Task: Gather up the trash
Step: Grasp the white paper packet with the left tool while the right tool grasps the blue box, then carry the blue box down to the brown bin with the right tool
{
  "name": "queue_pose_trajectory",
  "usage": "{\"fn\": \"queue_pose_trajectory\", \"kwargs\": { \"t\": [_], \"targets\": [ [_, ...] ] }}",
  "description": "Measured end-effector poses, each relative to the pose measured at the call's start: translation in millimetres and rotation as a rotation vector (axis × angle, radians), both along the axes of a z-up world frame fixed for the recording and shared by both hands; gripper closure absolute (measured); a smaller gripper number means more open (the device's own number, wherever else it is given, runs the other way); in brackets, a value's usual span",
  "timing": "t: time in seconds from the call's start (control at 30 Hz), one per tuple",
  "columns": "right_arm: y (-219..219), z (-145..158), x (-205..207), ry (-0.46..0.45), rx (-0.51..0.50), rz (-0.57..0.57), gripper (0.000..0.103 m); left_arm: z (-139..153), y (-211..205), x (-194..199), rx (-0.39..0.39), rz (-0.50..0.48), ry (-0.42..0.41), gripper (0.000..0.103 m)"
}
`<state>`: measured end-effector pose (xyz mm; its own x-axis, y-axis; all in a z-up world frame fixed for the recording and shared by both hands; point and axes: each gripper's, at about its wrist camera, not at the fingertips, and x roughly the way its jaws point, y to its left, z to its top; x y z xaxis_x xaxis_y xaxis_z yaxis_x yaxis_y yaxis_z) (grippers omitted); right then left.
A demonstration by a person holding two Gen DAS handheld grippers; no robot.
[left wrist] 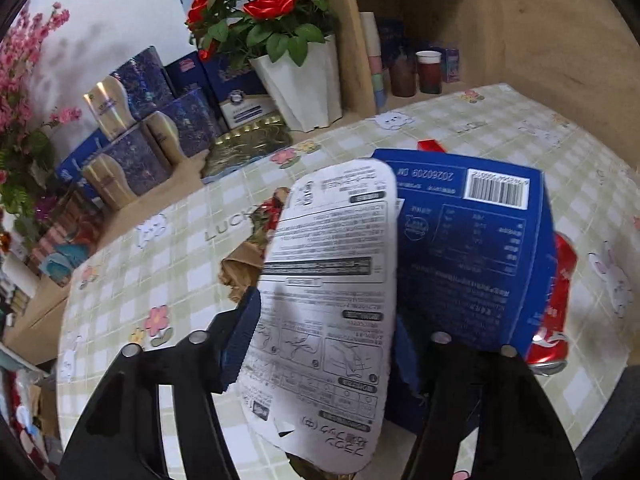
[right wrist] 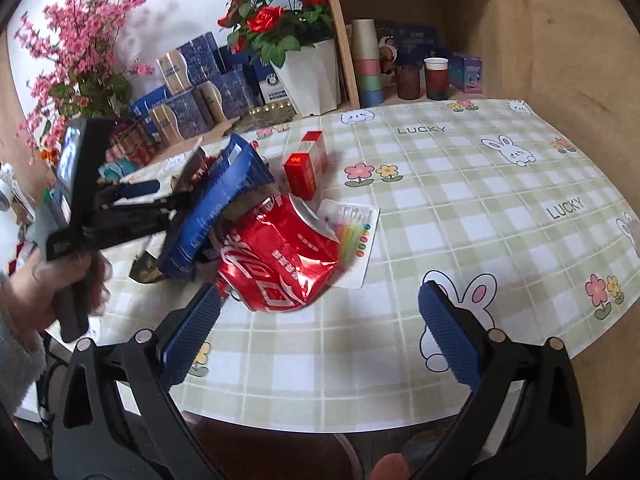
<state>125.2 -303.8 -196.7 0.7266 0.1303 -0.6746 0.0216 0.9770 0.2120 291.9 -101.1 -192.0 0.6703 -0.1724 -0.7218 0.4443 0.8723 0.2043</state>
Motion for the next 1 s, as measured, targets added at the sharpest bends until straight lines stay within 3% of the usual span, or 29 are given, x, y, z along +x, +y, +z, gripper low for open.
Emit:
{"fn": "queue_pose_trajectory", "kwargs": {
  "t": [0.03,0.17,0.5,0.6,0.8,0.87,0.93,0.97,1.0],
  "targets": [
    [0.7,-0.5,0.6,0.001,-0.009,-0.003,0.005,0.5,0.4,0.2,-0.001,-0.008,0.006,0.077],
    [0.0,1.1,3.7,-0.014,0.029,-0.005,0.005,14.9,14.2,-12.8,-0.044,0.008,-0.057,0.092],
    [41.5,8.9,56.7,-0.071,0.162,0.184,0.007,74.7,88.8,-40.8,-0.356,0.122,-0.086,0.097],
    [58.1,4.8,77.7,-0.063,0.166,0.201,0.022,81.9,101.8,-56.6,-0.378,0.138,-0.107,0.097],
    [67.3,-8.4,120.8,-0.021,0.159,0.125,0.026,84.2,117.8,-89.9,-0.351,0.161,-0.144,0.097],
    [72.0,-9.8,128.8,-0.006,0.170,0.129,0.034,82.9,121.4,-98.0,-0.352,0.161,-0.145,0.097],
    [74.8,-10.0,131.9,0.013,0.167,0.122,0.054,81.1,125.5,-106.5,-0.361,0.167,-0.139,0.097],
    [78.3,-4.6,132.8,0.026,0.166,0.123,0.056,80.1,127.6,-110.7,-0.368,0.172,-0.134,0.097],
    [81.1,1.7,132.0,0.016,0.182,0.137,0.065,79.5,129.7,-114.4,-0.376,0.177,-0.129,0.097]
  ]
}}
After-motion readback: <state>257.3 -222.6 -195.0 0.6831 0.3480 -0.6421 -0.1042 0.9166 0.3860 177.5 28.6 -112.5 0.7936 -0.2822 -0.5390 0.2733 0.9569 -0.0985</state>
